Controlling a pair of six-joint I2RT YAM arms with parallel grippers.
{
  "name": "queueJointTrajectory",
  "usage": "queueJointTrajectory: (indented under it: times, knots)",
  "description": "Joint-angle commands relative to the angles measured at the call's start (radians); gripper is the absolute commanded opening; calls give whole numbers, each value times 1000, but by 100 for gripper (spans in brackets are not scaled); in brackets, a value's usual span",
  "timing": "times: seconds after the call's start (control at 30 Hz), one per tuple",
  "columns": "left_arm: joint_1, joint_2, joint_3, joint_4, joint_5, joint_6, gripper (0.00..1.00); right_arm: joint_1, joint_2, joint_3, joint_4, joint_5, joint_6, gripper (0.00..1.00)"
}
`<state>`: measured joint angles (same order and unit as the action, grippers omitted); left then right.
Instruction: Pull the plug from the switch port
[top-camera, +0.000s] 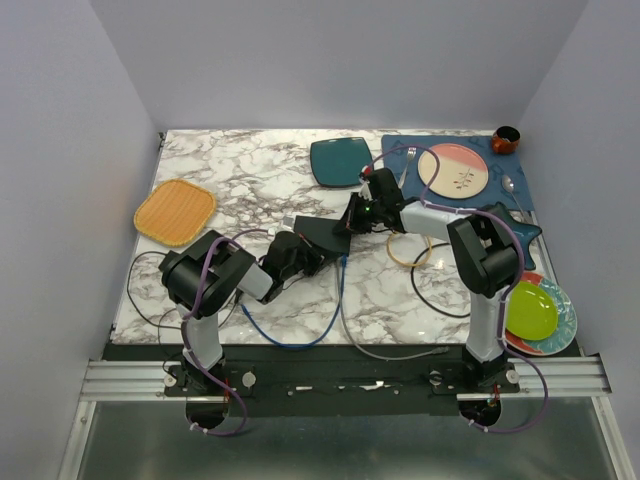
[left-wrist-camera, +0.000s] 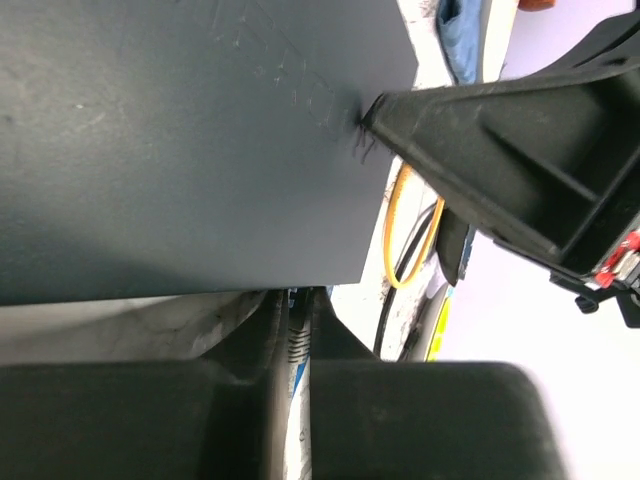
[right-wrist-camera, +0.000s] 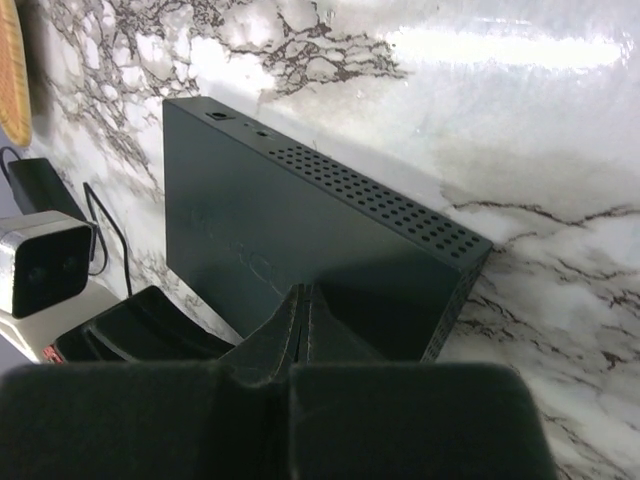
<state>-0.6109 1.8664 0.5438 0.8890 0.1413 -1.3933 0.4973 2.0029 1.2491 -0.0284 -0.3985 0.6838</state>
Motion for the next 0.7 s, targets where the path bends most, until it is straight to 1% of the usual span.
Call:
queueJointTrajectory:
  times: [0.0, 0.17, 0.43, 0.67]
  knots:
    - [-3, 13, -53, -16, -46, 11, 0, 44, -87, -36, -91, 105, -33, 1]
    - [0, 17, -65, 10, -42, 11, 0, 96, -161, -79, -143, 162, -59, 1]
    - [2, 16, -68, 7, -35, 19, 0, 121, -213, -142, -186, 219, -86, 1]
    - [3, 17, -64, 2, -32, 20, 0, 129, -190, -148, -209, 263, -98, 1]
